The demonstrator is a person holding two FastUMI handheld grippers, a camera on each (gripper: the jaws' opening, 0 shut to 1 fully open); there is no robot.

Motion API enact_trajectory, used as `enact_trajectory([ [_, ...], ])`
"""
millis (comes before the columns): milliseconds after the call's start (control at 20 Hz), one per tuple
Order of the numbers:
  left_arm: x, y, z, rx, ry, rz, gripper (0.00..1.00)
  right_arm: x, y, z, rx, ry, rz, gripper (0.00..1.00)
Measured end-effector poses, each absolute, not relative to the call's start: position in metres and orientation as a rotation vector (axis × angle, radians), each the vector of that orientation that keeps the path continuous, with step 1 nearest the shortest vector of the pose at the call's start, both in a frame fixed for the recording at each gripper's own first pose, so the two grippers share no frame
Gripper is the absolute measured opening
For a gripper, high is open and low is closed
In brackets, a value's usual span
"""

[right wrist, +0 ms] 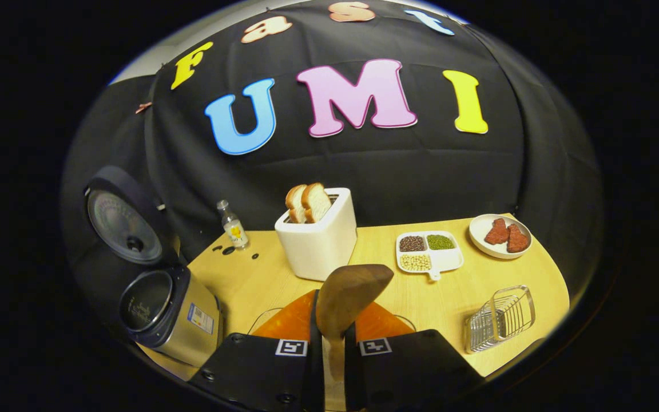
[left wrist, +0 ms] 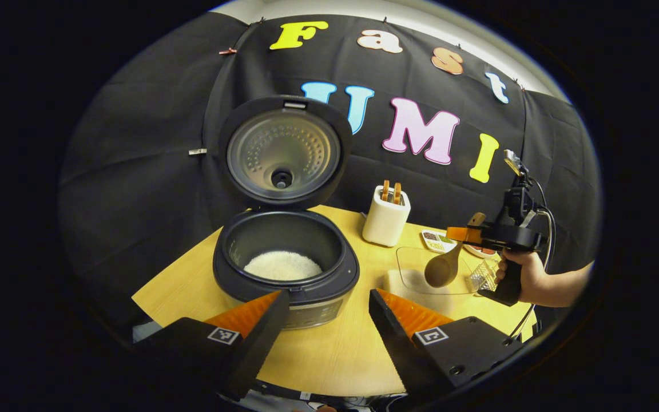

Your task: Close the left gripper, press the button to open the rice cooker; take a wooden spoon from the chopstick holder with the right hand, scoop a spoonful of rice and pour it into the rice cooker, then put the wooden spoon back into the chopstick holder.

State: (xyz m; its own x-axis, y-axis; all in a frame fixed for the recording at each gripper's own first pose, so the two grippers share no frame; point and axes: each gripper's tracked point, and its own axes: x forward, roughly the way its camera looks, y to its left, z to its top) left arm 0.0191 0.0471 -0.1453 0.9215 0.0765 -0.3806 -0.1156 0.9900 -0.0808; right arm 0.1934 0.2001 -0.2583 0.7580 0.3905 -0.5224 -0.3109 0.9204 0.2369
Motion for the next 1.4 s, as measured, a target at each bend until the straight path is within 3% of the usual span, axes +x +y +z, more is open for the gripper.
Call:
enact_trajectory([
  [300,0.008,0.059,-0.153,-0.101,0.400,0.117,0.92,0.170,0.227,-0.283,0.222,0.690,0.360,0.18],
  [600,0.001,0.067,-0.148,-0.136,0.375,0.140,0.95,0.145,0.250,-0.281,0.350,0.815,0.400,0.19],
  [900,-0.004,0.065,-0.141,-0.142,0.343,0.135,0.95,0.149,0.244,-0.274,0.551,0.884,0.323,0.18],
  [1050,-0.008,0.064,-0.140,-0.148,0.342,0.135,0.92,0.155,0.247,-0.262,0.623,0.884,0.354,0.18],
  [1100,-0.010,0.063,-0.141,-0.155,0.344,0.137,0.95,0.155,0.243,-0.260,0.634,0.888,0.356,0.19],
  [1350,-0.016,0.060,-0.138,-0.156,0.335,0.131,0.95,0.155,0.211,-0.266,0.717,0.900,0.262,0.18],
  [1400,-0.015,0.059,-0.137,-0.155,0.332,0.128,0.95,0.152,0.205,-0.266,0.743,0.909,0.246,0.14],
])
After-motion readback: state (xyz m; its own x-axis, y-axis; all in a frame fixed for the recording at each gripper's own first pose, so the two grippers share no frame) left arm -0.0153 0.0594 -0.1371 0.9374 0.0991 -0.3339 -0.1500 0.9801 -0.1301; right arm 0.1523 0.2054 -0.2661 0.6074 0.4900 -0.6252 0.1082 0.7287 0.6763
